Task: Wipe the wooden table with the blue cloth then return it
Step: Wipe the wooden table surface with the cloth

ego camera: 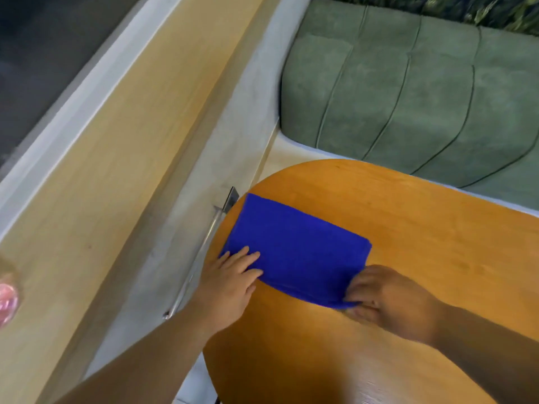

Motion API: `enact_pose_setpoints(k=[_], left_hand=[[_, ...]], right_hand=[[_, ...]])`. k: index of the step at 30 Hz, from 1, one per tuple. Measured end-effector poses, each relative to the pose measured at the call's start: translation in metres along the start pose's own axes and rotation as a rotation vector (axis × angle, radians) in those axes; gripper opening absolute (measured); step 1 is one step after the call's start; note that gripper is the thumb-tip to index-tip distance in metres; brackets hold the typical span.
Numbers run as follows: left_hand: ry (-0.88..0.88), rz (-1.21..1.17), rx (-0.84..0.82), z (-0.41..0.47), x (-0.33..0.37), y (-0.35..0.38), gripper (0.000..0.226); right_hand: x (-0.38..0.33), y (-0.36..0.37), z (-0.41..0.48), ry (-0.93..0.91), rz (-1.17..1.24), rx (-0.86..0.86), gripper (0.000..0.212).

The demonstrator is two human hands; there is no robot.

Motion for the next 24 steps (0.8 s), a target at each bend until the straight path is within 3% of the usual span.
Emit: enact_pose_setpoints(k=[4, 8, 12, 15, 19, 24], left_hand=[[0.074, -0.010, -0.024, -0.008, -0.004, 0.005, 0.042], [0.093, -0.035, -0.072, 0.006, -0.019, -0.010, 0.049], [0.127, -0.059, -0.110, 0.016, -0.032, -0.020, 0.055], [0.078, -0.111, 0.028, 0.011, -0.032, -0.032, 0.048], [-0.028, -0.247, 0.265, -0.017, -0.035, -0.042, 0.041], [-0.088, -0.300, 0.269, -0.048, -0.053, -0.027, 0.052]], right_hand=[[-0.024, 0.051, -0.015, -0.153, -0.222, -0.119, 0.019], [-0.053, 0.061, -0.001, -0.258, -0.340, -0.179, 0.027], [-0.065, 0.046, 0.033, -0.268, -0.221, 0.007, 0.037], [-0.064, 0.034, 0.074, -0.157, -0.224, 0.097, 0.035], [-0.053, 0.046, 0.118, -0.050, -0.323, -0.125, 0.067], [-0.037, 0.064, 0.142, -0.038, -0.388, -0.226, 0.072]])
Point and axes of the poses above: each hand's wrist, its own z-axis towards the middle knuckle, its own y-axis out of the palm, x = y × z, the point moved 4 cm from there along z, towards the middle knuckle, and after that the axes turned 5 degrees about -z, right-handed, at the moved point
